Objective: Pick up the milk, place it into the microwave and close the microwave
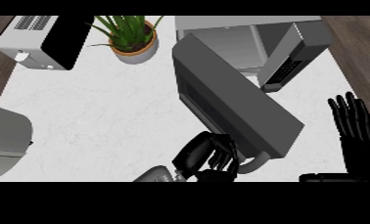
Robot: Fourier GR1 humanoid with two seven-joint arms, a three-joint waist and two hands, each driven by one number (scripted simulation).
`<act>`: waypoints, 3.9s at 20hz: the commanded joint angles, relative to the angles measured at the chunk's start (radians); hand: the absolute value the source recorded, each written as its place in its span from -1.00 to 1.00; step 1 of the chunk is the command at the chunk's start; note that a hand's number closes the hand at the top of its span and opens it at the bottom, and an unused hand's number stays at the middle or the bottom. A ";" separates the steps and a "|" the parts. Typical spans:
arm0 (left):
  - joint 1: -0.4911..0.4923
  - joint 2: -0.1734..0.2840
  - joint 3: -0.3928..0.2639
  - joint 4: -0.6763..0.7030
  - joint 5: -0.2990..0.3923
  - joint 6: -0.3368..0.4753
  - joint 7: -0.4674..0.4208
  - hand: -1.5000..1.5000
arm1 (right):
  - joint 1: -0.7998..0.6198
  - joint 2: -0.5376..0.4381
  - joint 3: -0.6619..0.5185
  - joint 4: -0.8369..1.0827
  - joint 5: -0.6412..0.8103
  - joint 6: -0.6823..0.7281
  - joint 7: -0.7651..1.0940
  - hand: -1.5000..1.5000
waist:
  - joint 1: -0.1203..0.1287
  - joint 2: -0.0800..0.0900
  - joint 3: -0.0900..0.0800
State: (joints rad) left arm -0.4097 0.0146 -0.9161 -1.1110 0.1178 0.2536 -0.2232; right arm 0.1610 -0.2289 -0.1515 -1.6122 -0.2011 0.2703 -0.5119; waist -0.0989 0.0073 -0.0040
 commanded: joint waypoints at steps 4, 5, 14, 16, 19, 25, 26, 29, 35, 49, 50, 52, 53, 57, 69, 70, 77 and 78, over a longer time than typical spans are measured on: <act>-0.121 -0.014 -0.031 0.034 0.179 0.177 -0.038 1.00 | 0.013 -0.050 0.007 -0.114 -0.083 0.090 0.066 -1.00 | -0.062 0.013 -0.003; -0.123 -0.014 -0.064 0.018 0.207 0.203 -0.048 1.00 | -0.004 -0.040 0.026 -0.129 -0.086 0.085 0.090 -1.00 | -0.047 0.011 -0.003; -0.295 -0.014 -0.001 0.101 0.353 0.276 -0.083 1.00 | -0.002 -0.107 0.058 -0.232 -0.162 0.191 0.145 -1.00 | -0.130 0.028 -0.003; -0.328 -0.014 -0.006 0.109 0.386 0.311 -0.069 1.00 | -0.011 -0.105 0.059 -0.234 -0.177 0.192 0.153 -1.00 | -0.139 0.031 -0.001; -0.375 -0.014 0.029 0.142 0.437 0.334 -0.058 1.00 | -0.020 -0.113 0.054 -0.259 -0.224 0.206 0.170 -1.00 | -0.162 0.036 -0.001; -0.424 -0.015 0.122 0.159 0.548 0.347 -0.129 1.00 | -0.021 -0.140 0.058 -0.282 -0.261 0.226 0.210 -1.00 | -0.202 0.057 -0.006; -0.433 -0.015 0.137 0.169 0.572 0.349 -0.127 1.00 | -0.031 -0.131 0.064 -0.301 -0.270 0.214 0.219 -1.00 | -0.200 0.056 -0.007; -0.467 -0.015 0.165 0.217 0.601 0.336 -0.161 1.00 | -0.037 -0.142 0.056 -0.298 -0.299 0.218 0.238 -1.00 | -0.205 0.066 -0.005; -0.510 -0.015 0.192 0.294 0.659 0.312 -0.214 1.00 | -0.068 -0.169 0.040 -0.327 -0.335 0.216 0.266 -1.00 | -0.223 0.078 -0.004; -0.538 -0.015 0.197 0.357 0.752 0.294 -0.321 1.00 | -0.095 -0.206 0.010 -0.353 -0.416 0.214 0.311 -1.00 | -0.248 0.082 0.000; -0.549 -0.015 0.199 0.354 0.759 0.296 -0.321 1.00 | -0.105 -0.217 0.015 -0.361 -0.419 0.217 0.324 -1.00 | -0.252 0.085 -0.002; -0.548 -0.015 0.187 0.368 0.760 0.300 -0.333 1.00 | -0.104 -0.215 0.014 -0.354 -0.426 0.214 0.326 -1.00 | -0.252 0.087 0.001; -0.544 -0.015 0.197 0.370 0.775 0.294 -0.339 1.00 | -0.098 -0.218 0.013 -0.366 -0.423 0.214 0.329 -1.00 | -0.255 0.084 0.000; -0.551 -0.015 0.190 0.376 0.785 0.297 -0.364 1.00 | -0.105 -0.228 0.004 -0.369 -0.447 0.215 0.338 -1.00 | -0.267 0.088 0.001; -0.554 -0.015 0.171 0.402 0.827 0.289 -0.420 1.00 | -0.126 -0.265 -0.026 -0.371 -0.507 0.212 0.374 -1.00 | -0.270 0.090 0.003; -0.544 -0.015 0.173 0.397 0.839 0.290 -0.428 1.00 | -0.133 -0.270 -0.030 -0.372 -0.512 0.207 0.380 -1.00 | -0.270 0.092 0.001; -0.561 -0.015 0.162 0.412 0.860 0.293 -0.443 1.00 | -0.153 -0.302 -0.032 -0.389 -0.557 0.235 0.397 -1.00 | -0.265 0.087 0.002; -0.561 -0.015 0.154 0.419 0.858 0.292 -0.446 1.00 | -0.150 -0.303 -0.022 -0.387 -0.566 0.242 0.403 -1.00 | -0.261 0.090 0.002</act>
State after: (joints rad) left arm -0.9025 -0.0005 -0.7933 -0.7759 0.9545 0.5670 -0.6989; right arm 0.0178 -0.5188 -0.1810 -1.9909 -0.7425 0.4967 -0.1204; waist -0.3568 0.0833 0.0001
